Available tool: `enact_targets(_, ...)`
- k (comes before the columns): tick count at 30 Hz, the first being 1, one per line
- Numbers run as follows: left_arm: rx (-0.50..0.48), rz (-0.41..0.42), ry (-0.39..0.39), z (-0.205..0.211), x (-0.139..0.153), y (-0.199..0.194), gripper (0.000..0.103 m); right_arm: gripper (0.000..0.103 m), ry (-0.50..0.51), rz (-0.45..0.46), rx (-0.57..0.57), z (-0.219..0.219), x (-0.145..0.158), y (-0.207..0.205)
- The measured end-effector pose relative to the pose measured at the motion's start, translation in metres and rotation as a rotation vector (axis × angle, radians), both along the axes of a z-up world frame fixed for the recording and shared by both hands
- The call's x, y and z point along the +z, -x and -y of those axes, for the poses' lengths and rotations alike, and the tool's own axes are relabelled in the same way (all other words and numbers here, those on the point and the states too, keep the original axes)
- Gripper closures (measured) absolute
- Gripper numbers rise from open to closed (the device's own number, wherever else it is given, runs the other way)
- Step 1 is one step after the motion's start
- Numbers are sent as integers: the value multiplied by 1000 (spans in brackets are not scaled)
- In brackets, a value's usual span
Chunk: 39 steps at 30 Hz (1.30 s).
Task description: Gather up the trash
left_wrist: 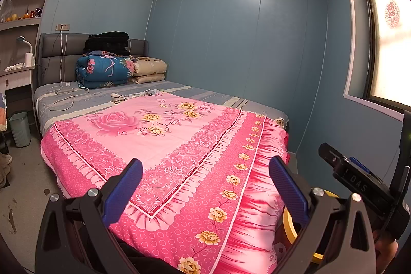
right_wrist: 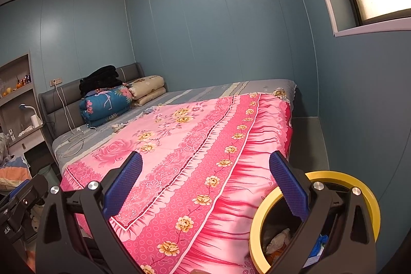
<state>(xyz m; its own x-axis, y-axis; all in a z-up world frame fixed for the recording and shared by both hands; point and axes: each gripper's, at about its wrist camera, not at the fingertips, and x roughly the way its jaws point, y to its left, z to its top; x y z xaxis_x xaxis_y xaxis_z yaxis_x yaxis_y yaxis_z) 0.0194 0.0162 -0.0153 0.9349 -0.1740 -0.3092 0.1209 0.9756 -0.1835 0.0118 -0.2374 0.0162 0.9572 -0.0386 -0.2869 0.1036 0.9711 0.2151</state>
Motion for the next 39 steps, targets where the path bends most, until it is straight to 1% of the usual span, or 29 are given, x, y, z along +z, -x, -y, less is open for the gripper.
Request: enact_targets(39, -22, -31, 8, 2, -8, -5, 8, 8, -12, -14, -16, -1, -5, 1)
